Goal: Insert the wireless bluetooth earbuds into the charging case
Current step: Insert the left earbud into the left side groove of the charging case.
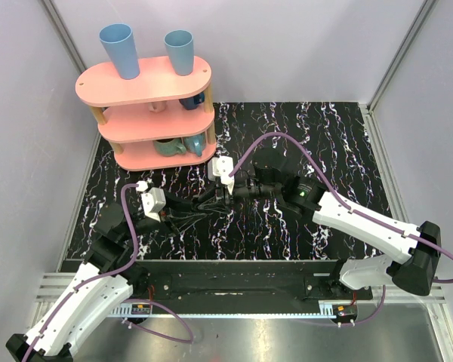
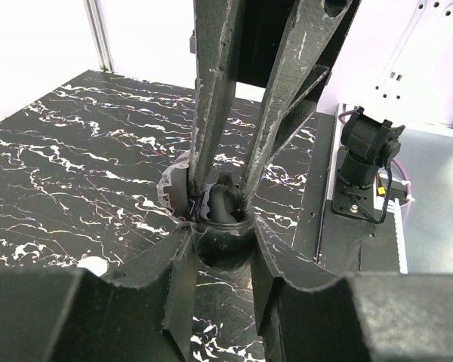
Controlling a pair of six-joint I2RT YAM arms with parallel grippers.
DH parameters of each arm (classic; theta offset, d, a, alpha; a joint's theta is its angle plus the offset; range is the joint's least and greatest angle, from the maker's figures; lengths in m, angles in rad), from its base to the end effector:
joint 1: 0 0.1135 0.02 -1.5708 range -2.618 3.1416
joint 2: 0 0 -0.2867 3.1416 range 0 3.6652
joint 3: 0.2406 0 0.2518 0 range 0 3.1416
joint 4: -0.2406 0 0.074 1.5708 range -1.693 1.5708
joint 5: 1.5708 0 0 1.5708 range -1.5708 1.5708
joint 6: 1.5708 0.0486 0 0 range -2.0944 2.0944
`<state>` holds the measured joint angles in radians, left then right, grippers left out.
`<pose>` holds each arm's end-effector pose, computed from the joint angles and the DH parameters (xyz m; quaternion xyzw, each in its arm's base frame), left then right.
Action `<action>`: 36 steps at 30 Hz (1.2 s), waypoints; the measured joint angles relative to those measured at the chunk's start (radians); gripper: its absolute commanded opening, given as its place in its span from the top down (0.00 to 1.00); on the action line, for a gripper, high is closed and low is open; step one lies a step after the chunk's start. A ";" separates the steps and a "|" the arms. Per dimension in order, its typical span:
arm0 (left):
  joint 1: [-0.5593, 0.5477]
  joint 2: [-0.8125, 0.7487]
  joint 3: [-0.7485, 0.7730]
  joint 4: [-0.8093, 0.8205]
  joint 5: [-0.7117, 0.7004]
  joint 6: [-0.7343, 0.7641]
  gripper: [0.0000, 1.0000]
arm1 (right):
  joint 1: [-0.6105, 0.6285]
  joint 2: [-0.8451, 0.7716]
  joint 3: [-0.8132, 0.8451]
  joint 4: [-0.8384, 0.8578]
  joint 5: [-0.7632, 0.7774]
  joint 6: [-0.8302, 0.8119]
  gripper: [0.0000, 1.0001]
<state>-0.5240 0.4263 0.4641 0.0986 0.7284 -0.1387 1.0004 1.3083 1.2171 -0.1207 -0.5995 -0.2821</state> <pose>0.0793 -0.0832 0.3162 0.3811 0.5514 -0.4505 0.5897 0.1422 0.2725 0.4039 -0.5933 0.4846 0.4261 0.4813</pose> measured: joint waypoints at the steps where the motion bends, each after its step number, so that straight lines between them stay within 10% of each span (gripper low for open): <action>1: 0.000 0.000 0.000 0.000 0.000 0.000 1.00 | 0.000 0.000 0.000 0.000 0.000 0.000 0.68; 36: 0.002 -0.008 -0.002 0.008 -0.021 0.000 1.00 | 0.006 -0.001 -0.001 0.000 -0.003 -0.002 0.52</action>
<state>-0.5220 0.4179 0.4625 0.1066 0.7071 -0.1383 1.0069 1.3075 1.2160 -0.1211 -0.6022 -0.2844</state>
